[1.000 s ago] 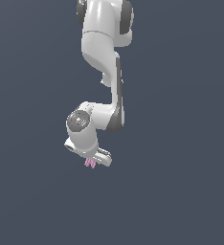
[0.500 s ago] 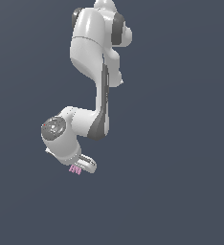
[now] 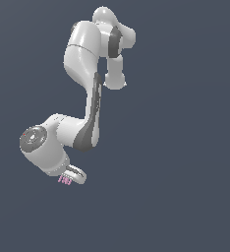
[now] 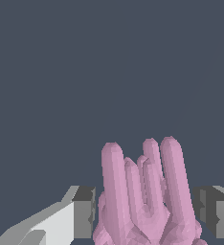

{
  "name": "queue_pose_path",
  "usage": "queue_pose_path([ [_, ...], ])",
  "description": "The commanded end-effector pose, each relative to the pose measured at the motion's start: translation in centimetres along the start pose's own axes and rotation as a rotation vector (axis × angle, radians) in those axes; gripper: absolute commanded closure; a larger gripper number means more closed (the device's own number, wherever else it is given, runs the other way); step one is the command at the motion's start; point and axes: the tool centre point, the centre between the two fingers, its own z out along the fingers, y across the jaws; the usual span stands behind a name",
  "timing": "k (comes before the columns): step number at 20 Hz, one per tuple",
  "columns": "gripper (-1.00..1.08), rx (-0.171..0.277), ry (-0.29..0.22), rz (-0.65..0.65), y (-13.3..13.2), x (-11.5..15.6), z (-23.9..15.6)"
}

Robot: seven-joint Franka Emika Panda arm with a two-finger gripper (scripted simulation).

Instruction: Pick up the object and move it to a goal position.

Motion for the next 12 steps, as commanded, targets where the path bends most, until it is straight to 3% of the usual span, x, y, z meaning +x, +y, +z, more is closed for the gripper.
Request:
queue_pose_path([
  [1,1.08,0.000,0.000,-0.001,0.6,0.8,-0.1],
  [12,1.08,0.000,0.000,-0.001,2.1,2.7,-0.2],
])
